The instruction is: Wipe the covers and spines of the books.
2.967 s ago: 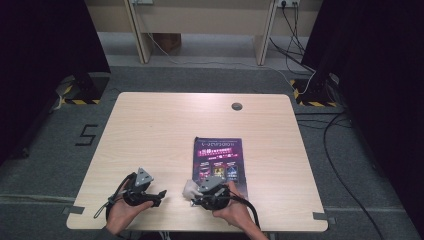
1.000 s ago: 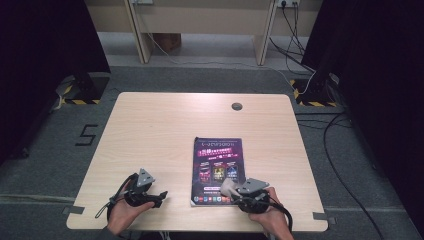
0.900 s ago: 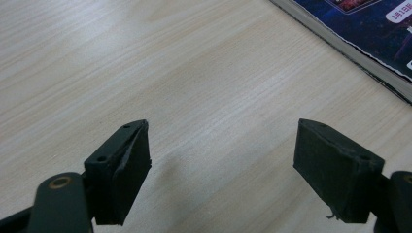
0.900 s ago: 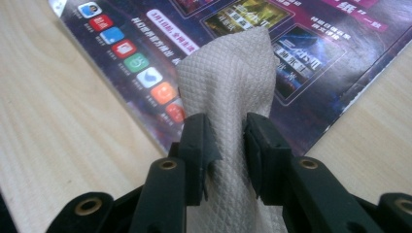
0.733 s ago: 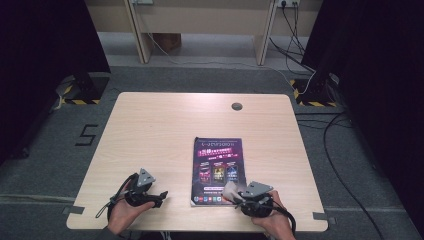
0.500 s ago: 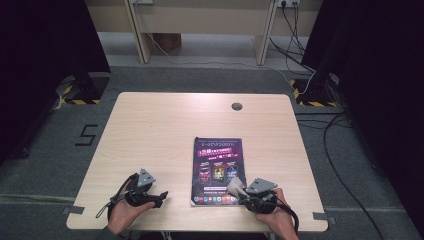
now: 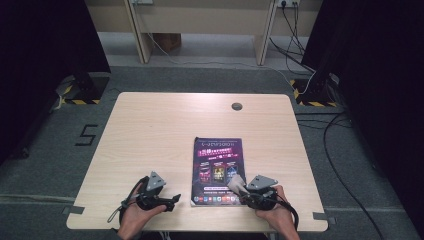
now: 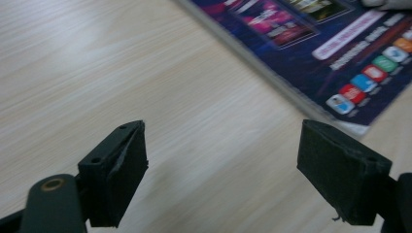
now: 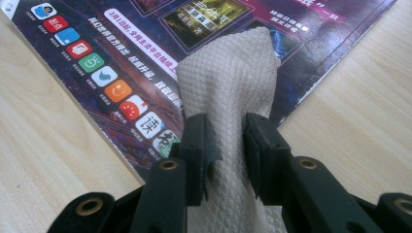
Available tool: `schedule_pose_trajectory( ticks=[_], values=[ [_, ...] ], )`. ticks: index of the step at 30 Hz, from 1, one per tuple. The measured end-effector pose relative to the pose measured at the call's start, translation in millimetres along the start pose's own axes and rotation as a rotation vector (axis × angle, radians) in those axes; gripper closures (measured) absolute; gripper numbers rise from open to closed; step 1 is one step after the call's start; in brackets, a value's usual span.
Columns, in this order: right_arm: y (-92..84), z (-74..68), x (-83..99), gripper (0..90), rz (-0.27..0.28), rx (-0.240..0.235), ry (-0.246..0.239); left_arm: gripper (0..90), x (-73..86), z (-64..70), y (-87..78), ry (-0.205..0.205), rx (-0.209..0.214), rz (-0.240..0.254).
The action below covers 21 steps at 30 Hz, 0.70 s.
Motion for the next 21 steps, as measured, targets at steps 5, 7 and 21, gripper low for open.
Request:
schedule_pose_trajectory(
  ticks=[5,7,21],
  values=[
    [-0.2,-1.9,-0.6,70.3,0.0,-0.002,-0.009,16.8,-3.1,18.5,14.4,0.007,0.01,0.008],
    [-0.1,-1.7,-0.6,70.2,-0.001,-0.003,-0.007,16.3,-2.0,26.4,19.6,0.03,0.02,-0.011],
    [10.8,12.5,-7.9,70.5,-0.007,0.021,-0.001,15.2,-0.8,29.5,26.9,0.071,0.008,-0.031]
  ],
)
Point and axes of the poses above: each handheld gripper's, and its own axes: y roughly forward along the jaws, x roughly out of its underside, z roughly to its right, the point moved 2 cm from there along y, roughly forward along the jaws, and after that the axes turned 12 degrees about -y, right-handed, at the moved point
